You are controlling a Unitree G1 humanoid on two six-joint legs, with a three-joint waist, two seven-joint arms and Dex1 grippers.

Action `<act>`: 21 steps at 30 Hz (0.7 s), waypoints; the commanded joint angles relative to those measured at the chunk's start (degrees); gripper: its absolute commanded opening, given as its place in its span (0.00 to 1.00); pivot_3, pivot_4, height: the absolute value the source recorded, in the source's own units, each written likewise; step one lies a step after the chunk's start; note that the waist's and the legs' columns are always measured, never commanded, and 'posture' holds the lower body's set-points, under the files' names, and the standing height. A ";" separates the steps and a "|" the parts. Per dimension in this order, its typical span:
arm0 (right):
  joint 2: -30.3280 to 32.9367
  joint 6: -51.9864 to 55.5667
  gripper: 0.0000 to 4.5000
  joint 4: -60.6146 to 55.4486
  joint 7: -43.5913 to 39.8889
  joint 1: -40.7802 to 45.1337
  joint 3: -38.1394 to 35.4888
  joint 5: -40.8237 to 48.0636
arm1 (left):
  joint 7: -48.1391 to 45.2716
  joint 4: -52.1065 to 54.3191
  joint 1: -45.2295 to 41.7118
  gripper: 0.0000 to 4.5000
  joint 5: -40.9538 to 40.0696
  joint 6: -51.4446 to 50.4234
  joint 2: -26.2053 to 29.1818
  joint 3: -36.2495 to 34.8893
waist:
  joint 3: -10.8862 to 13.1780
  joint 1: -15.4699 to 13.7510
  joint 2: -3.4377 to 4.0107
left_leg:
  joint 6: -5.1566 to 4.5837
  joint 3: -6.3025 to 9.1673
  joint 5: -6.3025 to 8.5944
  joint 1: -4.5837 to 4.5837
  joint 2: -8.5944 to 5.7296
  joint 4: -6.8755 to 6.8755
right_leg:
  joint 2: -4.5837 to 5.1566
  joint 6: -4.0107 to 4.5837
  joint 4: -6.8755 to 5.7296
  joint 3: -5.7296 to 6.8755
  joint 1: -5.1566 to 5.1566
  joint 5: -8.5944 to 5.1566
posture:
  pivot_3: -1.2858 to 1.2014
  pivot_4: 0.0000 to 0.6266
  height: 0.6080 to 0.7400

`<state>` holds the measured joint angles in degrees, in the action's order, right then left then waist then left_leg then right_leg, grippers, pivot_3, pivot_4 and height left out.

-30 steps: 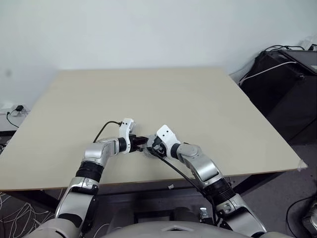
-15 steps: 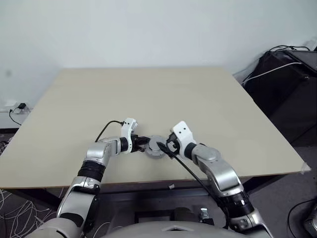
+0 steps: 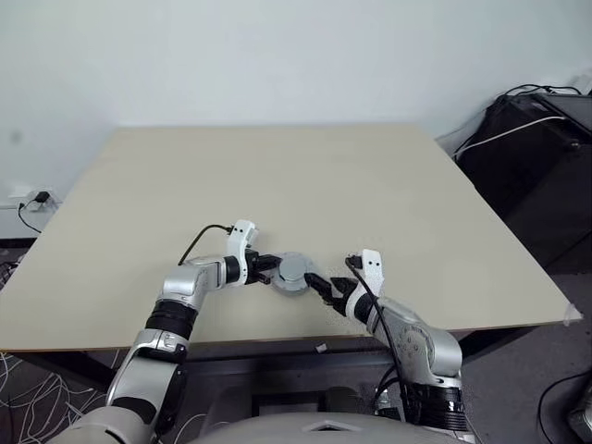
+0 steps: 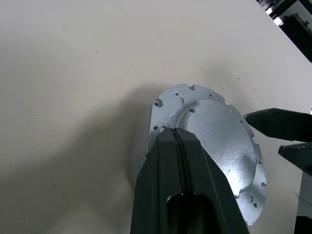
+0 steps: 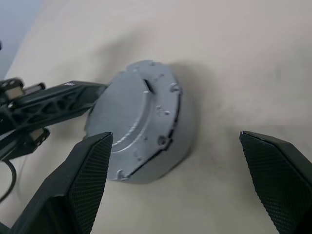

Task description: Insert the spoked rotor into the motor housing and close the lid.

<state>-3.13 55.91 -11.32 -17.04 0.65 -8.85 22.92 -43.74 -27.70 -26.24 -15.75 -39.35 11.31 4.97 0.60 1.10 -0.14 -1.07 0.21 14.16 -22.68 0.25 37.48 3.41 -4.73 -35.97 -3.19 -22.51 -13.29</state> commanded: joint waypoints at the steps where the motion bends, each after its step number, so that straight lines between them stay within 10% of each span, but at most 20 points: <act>1: -3.65 2.19 0.99 0.95 2.36 3.39 -3.26 5.17 | -0.71 -0.53 0.35 0.00 1.02 -0.54 -0.45 2.27 | 0.00 0.00 0.00 | 0.00 0.00 0.00 0.00 -0.01 -0.01 | 0.00 0.02 0.01 0.00 0.00 0.01 | 0.52 0.00 1.00; 21: -4.93 4.45 0.99 10.00 9.35 8.67 -1.56 19.21 | -0.11 -0.62 0.57 0.00 1.33 0.39 -0.97 2.09 | 0.02 0.33 0.06 | -0.01 0.00 -0.01 0.04 -0.02 -0.05 | -0.01 -0.06 0.00 0.01 0.01 -0.04 | 0.52 0.00 1.00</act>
<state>-3.39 61.70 -2.01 -8.26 5.35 -10.09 41.16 -43.77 -27.70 -26.01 -15.22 -38.29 10.99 5.10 0.62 1.43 -0.08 -1.08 0.20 14.16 -22.62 0.24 37.44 3.40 -4.81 -35.97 -3.18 -22.50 -13.34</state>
